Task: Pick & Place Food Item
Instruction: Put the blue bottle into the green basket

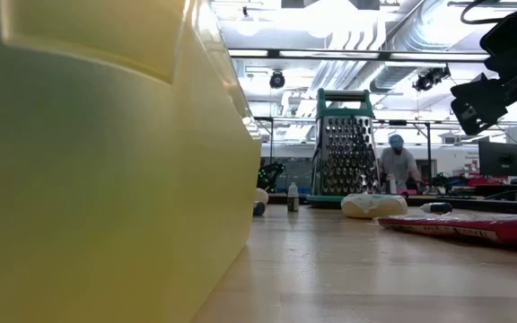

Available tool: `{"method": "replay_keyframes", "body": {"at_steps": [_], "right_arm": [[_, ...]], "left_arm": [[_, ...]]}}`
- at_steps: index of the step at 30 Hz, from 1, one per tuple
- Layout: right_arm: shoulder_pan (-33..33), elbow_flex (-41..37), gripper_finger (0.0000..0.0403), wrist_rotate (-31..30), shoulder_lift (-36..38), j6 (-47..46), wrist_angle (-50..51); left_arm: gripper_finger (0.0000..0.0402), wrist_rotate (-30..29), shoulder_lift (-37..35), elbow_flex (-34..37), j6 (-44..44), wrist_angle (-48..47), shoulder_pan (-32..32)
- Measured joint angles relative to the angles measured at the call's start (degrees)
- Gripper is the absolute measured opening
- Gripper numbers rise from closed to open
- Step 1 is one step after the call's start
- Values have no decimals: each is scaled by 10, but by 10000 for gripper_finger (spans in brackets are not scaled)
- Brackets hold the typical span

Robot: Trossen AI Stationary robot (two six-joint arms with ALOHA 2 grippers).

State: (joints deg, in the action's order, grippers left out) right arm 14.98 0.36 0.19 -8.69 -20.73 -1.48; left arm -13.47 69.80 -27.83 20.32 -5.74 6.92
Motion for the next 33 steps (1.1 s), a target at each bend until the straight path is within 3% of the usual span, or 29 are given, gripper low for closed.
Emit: {"method": "replay_keyframes", "body": {"at_steps": [13,21,28,33], "right_arm": [[0,0,188,0,0,0,0],[0,0,188,0,0,0,0],[0,0,188,0,0,0,0],[0,0,188,0,0,0,0]], "left_arm": [[117,-1,-71,0,-52,-1,-1],[117,0,-71,-27,-108,16,-29],[117,0,-11,-93,-139,16,-37],[117,37,65,-151,-179,29,-23]]}}
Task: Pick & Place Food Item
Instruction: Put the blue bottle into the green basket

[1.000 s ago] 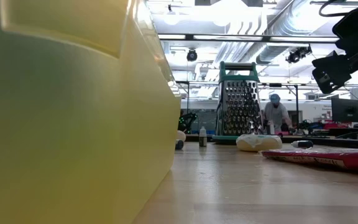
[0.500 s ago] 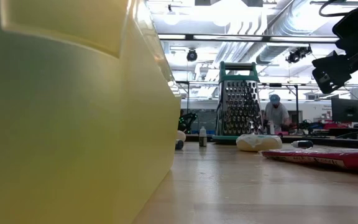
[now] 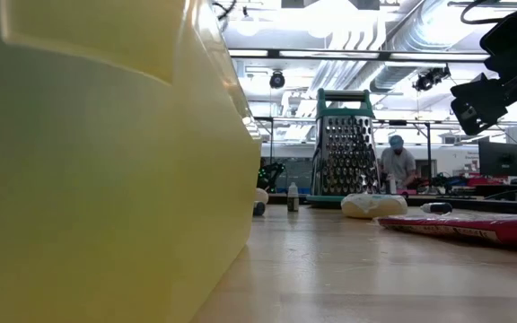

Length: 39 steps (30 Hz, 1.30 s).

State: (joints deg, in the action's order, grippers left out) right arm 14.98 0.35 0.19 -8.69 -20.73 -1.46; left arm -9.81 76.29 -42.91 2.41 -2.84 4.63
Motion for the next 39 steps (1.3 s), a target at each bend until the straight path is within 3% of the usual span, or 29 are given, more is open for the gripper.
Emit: {"method": "replay_keyframes", "body": {"at_steps": [10,19,33,39], "right_arm": [[0,0,188,0,0,0,0],[0,0,188,0,0,0,0],[0,0,188,0,0,0,0],[0,0,188,0,-1,0,0]], "left_arm": [[117,106,146,-89,-53,52,50],[117,116,210,-116,-51,106,72],[117,80,220,-123,-21,137,85],[117,119,256,-175,-18,126,98]]}}
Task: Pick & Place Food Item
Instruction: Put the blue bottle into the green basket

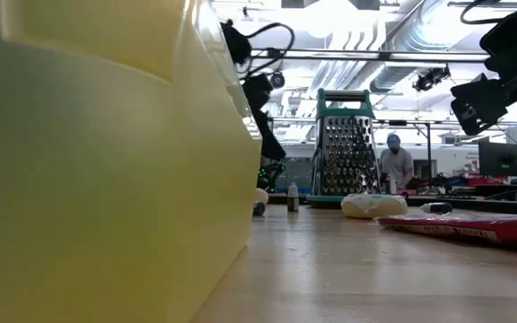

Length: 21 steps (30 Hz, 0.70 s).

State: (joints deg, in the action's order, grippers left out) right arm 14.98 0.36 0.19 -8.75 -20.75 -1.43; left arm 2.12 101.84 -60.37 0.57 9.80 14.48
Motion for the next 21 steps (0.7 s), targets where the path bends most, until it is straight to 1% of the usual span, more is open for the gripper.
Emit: {"method": "replay_keyframes", "body": {"at_steps": [4,8,21], "right_arm": [[0,0,188,0,-1,0,0],[0,0,188,0,-1,0,0],[0,0,188,0,-1,0,0]], "left_arm": [[117,11,24,-49,-7,-47,4],[117,14,40,-79,-18,-81,5],[117,8,68,-81,-43,-93,5]]}}
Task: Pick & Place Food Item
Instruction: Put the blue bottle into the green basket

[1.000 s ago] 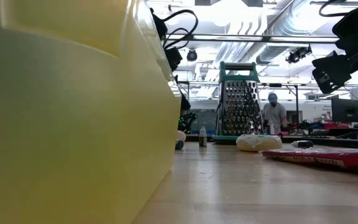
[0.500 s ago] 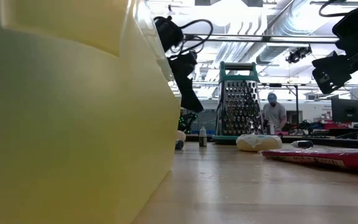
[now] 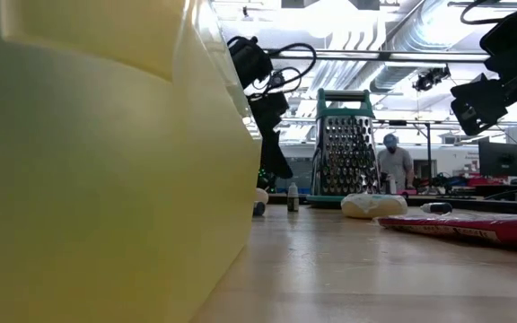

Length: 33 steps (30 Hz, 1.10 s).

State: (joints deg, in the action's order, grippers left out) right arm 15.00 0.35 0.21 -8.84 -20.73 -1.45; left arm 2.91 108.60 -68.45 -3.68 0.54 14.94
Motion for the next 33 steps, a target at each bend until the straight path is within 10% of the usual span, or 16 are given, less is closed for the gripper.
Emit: {"method": "replay_keyframes", "body": {"at_steps": [33], "right_arm": [[0,0,188,0,0,0,-1]], "left_arm": [[117,-21,48,-8,70,22,3]]}}
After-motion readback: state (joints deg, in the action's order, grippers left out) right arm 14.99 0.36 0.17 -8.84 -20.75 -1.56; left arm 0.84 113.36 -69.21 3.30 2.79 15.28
